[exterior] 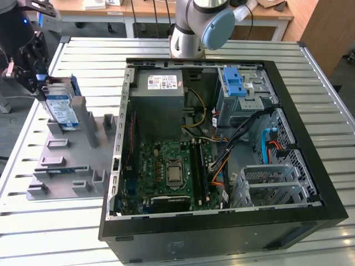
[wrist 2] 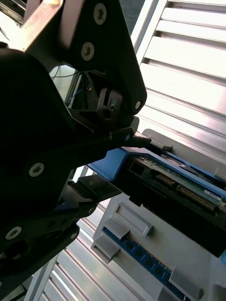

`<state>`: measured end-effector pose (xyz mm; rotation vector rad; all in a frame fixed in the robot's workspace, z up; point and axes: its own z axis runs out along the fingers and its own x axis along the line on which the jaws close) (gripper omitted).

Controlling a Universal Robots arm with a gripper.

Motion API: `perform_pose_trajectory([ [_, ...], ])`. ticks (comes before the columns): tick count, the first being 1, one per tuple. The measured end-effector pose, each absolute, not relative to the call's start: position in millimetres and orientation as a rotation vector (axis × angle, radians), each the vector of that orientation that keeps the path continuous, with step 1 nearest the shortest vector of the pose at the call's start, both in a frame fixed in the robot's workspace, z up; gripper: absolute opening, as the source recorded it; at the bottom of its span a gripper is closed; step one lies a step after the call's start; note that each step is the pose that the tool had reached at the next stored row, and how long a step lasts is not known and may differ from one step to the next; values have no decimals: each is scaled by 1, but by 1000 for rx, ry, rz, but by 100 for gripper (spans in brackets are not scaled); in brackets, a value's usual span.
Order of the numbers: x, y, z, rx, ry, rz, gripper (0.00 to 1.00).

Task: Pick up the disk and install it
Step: 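Pick up the disk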

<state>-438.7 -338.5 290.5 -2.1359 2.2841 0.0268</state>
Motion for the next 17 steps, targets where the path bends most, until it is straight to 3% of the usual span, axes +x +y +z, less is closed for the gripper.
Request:
perform_pose_trajectory([
  [17,-440,-336,287,-2151,2272,25,48],
])
